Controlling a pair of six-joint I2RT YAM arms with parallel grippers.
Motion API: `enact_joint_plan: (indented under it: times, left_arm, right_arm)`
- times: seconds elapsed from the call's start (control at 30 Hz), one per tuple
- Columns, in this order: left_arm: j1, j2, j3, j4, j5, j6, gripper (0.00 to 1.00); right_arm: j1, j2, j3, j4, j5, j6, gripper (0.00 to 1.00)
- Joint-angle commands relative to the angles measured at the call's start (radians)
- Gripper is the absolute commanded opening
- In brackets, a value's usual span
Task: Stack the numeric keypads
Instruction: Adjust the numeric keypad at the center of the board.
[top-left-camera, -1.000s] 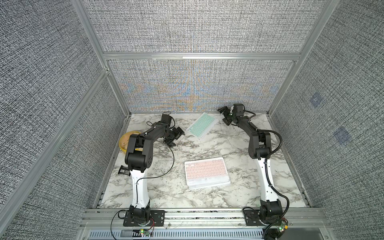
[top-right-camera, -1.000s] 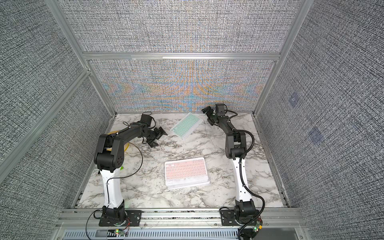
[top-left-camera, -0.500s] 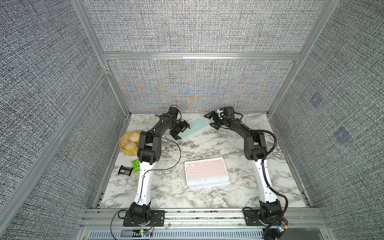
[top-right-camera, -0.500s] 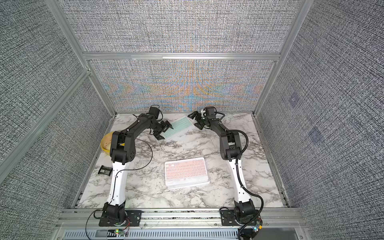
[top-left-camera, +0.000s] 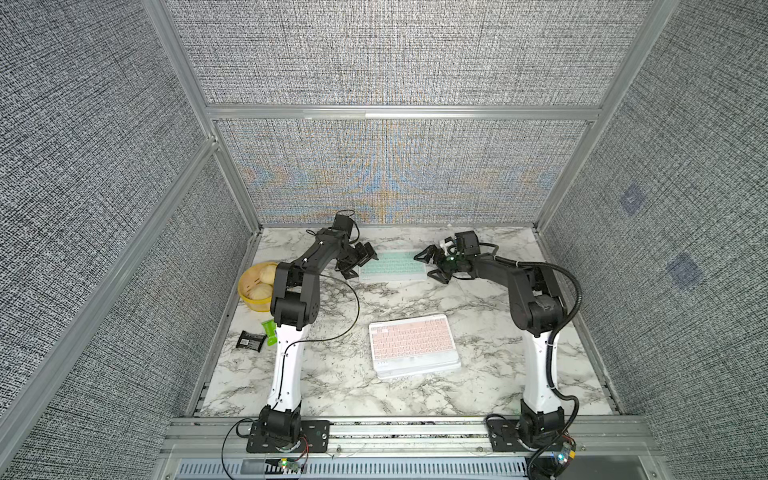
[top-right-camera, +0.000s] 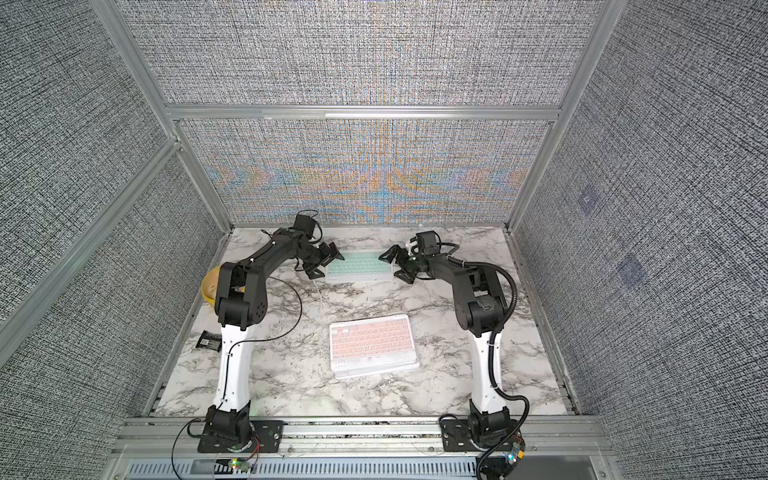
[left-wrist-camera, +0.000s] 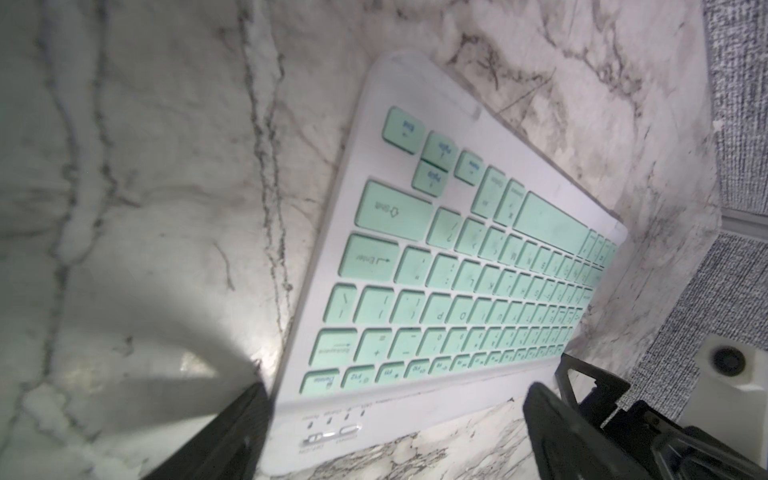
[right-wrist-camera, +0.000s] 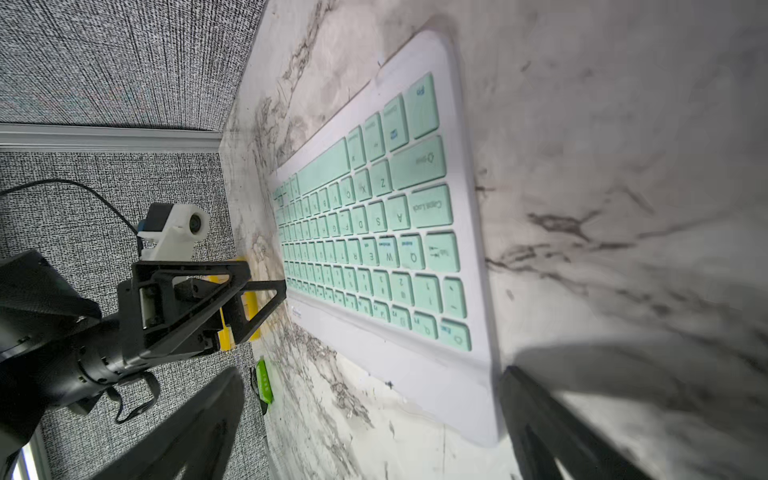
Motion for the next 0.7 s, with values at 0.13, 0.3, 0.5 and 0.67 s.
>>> enact_joint_plan:
  times: [0.13,0.3,0.5,0.67]
  left_arm:
    - [-0.004,-0.025,-0.048,-0.071,-0.005,0.178,0.97]
    - [-0.003,-0.037,-0.068,-0.089,-0.025,0.230,0.97]
    - [-0.004,-0.049,-0.123,-0.043,0.007,0.208,0.97]
    - [-0.007,-0.073,-0.175,0.016,0.048,0.170,0.96]
  right_arm:
    - [-0.008,-0.014,0.017,-0.370,0.275,-0.053,0.99]
    - [-0.009,-0.007,0.050,-0.364,0.360,-0.094,0.99]
    - [0.027,0.079,0.104,-0.257,0.289,-0.100,0.99]
    - [0.075,0.152,0.191,-0.355,0.272,-0.108,0.99]
